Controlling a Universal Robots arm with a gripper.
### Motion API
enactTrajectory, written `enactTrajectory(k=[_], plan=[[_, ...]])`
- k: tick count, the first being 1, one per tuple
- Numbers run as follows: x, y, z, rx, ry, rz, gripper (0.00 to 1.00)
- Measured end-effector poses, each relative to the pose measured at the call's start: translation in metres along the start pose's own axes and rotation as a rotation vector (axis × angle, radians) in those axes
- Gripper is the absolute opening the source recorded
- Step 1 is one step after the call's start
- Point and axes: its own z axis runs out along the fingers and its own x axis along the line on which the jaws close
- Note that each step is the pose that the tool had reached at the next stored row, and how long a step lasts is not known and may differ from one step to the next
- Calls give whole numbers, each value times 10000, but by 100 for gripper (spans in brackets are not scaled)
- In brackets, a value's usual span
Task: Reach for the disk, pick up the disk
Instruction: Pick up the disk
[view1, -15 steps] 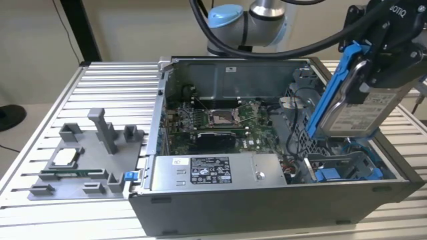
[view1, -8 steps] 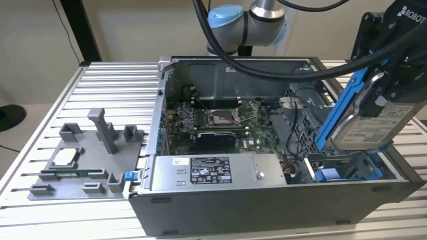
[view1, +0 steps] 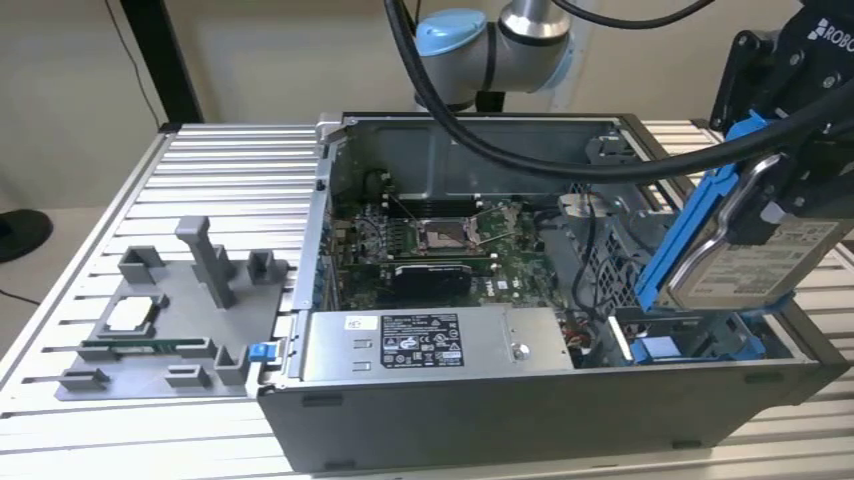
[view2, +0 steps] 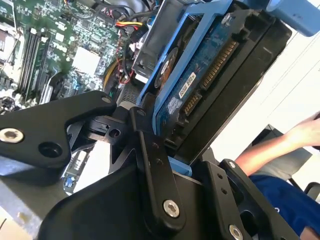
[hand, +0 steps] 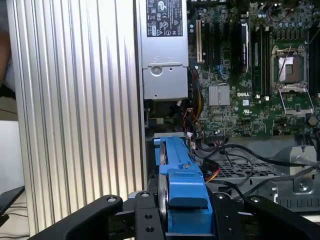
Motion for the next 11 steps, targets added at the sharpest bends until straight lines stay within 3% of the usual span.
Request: enactTrajectory(k=[11], plan=[[3, 0, 3, 0, -4, 0, 0]])
